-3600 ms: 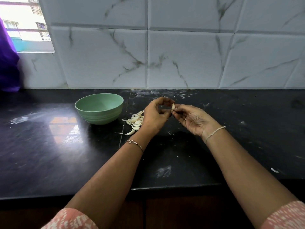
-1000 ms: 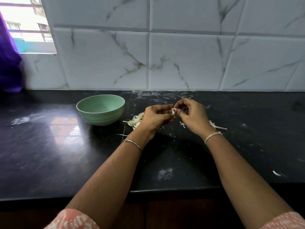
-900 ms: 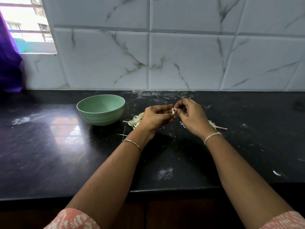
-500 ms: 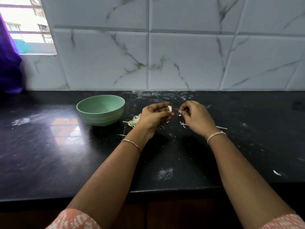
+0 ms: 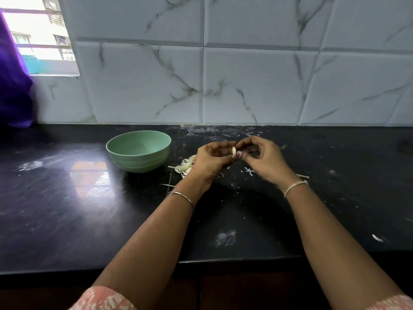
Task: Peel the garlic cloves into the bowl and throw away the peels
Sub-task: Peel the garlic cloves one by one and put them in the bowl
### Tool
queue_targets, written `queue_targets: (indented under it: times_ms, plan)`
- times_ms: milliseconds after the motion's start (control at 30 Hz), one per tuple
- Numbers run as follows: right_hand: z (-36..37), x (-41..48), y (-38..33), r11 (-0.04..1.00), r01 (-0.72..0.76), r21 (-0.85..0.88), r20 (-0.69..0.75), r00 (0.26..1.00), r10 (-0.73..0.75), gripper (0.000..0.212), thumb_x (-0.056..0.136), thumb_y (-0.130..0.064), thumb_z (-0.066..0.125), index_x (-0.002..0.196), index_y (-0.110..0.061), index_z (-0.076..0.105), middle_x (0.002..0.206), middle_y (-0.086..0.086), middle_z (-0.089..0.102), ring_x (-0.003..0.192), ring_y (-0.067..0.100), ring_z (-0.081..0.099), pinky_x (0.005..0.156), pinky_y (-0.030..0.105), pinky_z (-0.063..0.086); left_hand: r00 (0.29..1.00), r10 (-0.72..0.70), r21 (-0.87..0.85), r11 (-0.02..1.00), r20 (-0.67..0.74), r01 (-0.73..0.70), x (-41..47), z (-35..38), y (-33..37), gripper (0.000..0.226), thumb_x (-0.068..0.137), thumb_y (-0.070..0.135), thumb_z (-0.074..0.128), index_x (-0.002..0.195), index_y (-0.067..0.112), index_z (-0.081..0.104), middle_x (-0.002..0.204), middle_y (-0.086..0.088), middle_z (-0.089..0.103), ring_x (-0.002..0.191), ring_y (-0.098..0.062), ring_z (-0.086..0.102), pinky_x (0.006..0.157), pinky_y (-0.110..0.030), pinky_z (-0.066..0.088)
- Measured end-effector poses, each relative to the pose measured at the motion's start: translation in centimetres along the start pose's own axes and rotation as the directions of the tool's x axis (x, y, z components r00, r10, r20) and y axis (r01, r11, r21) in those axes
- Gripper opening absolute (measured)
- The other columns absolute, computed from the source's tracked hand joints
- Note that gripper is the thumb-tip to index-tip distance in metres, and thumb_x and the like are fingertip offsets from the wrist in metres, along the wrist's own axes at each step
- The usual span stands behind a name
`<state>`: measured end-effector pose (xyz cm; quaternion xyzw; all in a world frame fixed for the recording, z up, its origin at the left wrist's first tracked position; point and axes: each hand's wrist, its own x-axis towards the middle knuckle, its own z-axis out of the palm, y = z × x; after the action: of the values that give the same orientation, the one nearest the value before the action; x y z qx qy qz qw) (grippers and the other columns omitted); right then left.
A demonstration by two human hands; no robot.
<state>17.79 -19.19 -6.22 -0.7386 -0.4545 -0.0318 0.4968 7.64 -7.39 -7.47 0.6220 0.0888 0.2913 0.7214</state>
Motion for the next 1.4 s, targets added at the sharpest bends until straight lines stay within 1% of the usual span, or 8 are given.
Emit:
queue_targets:
  times_ms: [133,433,633,800,900,1033,1200,1400]
  plan:
    - [0.2,-0.2,-0.2,0.996,0.078,-0.033,0.005,0.997,-0.078,0.022,0.082,0.0,0.071,0.093,-0.018,0.064,0.094,-0.005,0.067,0.085,0.012,0.065,0.076,0.013,0.05,0.999,0.042,0.074,0.996,0.0,-0.042,0.1,0.0,-0.2,0.026,0.077,-0.01,0.072,0.096,0.008,0.07,0.086,-0.008,0.071,0.085,-0.018,0.066,0.079,-0.026,0.054]
    - [0.5,-0.1,0.2,0.979,0.123,-0.16,0.0,0.992,-0.124,0.024,0.083,-0.003,0.07,0.087,-0.024,0.06,0.091,-0.007,0.065,0.087,0.015,0.063,0.082,0.037,0.055,0.999,0.038,0.138,0.99,0.016,-0.04,0.1,-0.1,-0.4,0.029,0.079,-0.01,0.071,0.105,0.002,0.07,0.078,-0.002,0.073,0.076,-0.011,0.068,0.083,-0.027,0.056]
    - [0.6,-0.1,0.1,0.973,0.126,-0.194,0.007,0.992,-0.127,0.017,0.086,-0.005,0.067,0.09,-0.02,0.06,0.093,-0.003,0.062,0.088,0.018,0.061,0.082,0.039,0.053,1.0,0.03,0.141,0.989,0.009,-0.031,0.1,-0.2,-0.4,0.028,0.078,-0.009,0.073,0.103,0.004,0.071,0.086,-0.009,0.073,0.084,-0.018,0.069,0.09,-0.034,0.055]
    - [0.8,0.0,0.2,0.978,0.075,-0.196,0.055,0.996,-0.066,0.008,0.091,-0.008,0.063,0.095,-0.014,0.059,0.102,0.004,0.059,0.095,0.021,0.058,0.083,0.029,0.046,0.999,0.049,0.143,0.989,-0.003,-0.048,0.2,-0.1,-0.4,0.027,0.077,-0.009,0.074,0.095,0.01,0.07,0.087,-0.011,0.072,0.085,-0.02,0.068,0.086,-0.034,0.055]
    - [0.8,0.2,0.4,0.995,-0.021,-0.096,0.048,0.999,0.026,0.009,0.092,-0.012,0.063,0.089,-0.019,0.058,0.094,0.003,0.062,0.088,0.025,0.06,0.079,0.034,0.049,0.997,0.066,0.146,0.987,-0.029,-0.061,0.3,-0.1,-0.4,0.03,0.076,-0.01,0.074,0.099,0.008,0.066,0.085,-0.011,0.07,0.079,-0.018,0.066,0.078,-0.026,0.056]
    - [0.7,0.2,0.3,0.977,-0.176,0.122,0.026,0.984,0.175,0.01,0.093,-0.019,0.064,0.086,-0.021,0.056,0.08,0.001,0.062,0.07,0.019,0.06,0.074,0.043,0.055,0.996,0.079,0.147,0.987,-0.052,-0.071,0.4,-0.1,-0.5,0.031,0.076,-0.011,0.073,0.096,0.011,0.066,0.086,-0.014,0.068,0.081,-0.023,0.065,0.08,-0.033,0.055]
    - [0.9,0.2,-0.2,0.938,-0.224,0.265,-0.024,0.971,0.239,0.01,0.091,-0.02,0.067,0.092,-0.011,0.064,0.078,0.004,0.064,0.065,0.012,0.06,0.059,0.022,0.052,0.99,0.126,0.188,0.976,-0.062,-0.112,0.4,0.0,-0.5,0.03,0.074,-0.012,0.074,0.094,0.009,0.066,0.088,-0.006,0.067,0.085,-0.016,0.064,0.079,-0.026,0.056]
    - [1.2,-0.2,-0.7,0.906,-0.234,0.352,-0.002,0.968,0.251,0.005,0.088,-0.009,0.07,0.084,-0.008,0.069,0.071,0.003,0.068,0.064,0.01,0.061,0.06,0.015,0.053,0.982,0.168,0.236,0.961,-0.081,-0.145,0.6,0.1,-0.4,0.029,0.074,-0.009,0.077,0.083,0.014,0.062,0.087,-0.003,0.067,0.081,-0.016,0.066,0.079,-0.027,0.057]
